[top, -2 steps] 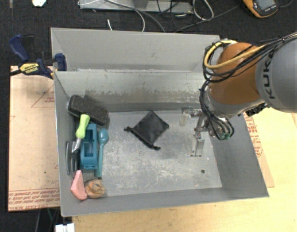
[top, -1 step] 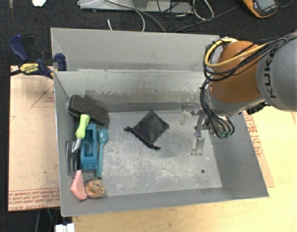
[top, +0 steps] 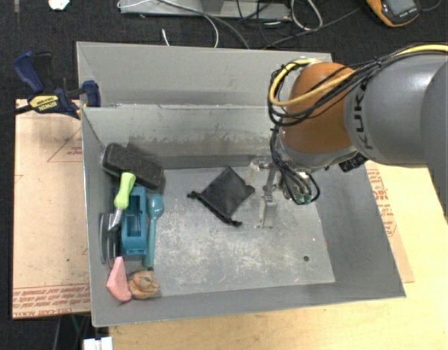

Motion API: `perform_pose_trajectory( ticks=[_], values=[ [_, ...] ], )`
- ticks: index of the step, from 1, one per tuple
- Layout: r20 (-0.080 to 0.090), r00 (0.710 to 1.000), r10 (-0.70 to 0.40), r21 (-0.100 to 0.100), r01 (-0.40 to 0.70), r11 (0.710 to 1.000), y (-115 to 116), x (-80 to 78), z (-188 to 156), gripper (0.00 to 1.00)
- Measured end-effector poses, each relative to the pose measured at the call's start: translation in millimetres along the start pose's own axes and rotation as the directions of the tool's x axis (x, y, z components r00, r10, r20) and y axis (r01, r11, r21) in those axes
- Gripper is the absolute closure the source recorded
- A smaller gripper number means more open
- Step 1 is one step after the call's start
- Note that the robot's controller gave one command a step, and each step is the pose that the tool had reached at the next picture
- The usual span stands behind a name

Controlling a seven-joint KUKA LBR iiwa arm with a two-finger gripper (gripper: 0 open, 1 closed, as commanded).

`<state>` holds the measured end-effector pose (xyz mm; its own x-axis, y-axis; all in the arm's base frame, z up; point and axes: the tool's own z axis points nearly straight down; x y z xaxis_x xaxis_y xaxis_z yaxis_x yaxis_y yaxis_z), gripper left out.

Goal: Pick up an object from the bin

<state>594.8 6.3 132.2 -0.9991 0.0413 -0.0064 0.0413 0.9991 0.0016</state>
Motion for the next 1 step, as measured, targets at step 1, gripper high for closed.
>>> perform_pose_trajectory(
  ticks=[1],
  values=[
    [0.001,1.0,0.002,0.001,-0.002,1.0,14.6,9.8,52.1,0.0]
  ],
)
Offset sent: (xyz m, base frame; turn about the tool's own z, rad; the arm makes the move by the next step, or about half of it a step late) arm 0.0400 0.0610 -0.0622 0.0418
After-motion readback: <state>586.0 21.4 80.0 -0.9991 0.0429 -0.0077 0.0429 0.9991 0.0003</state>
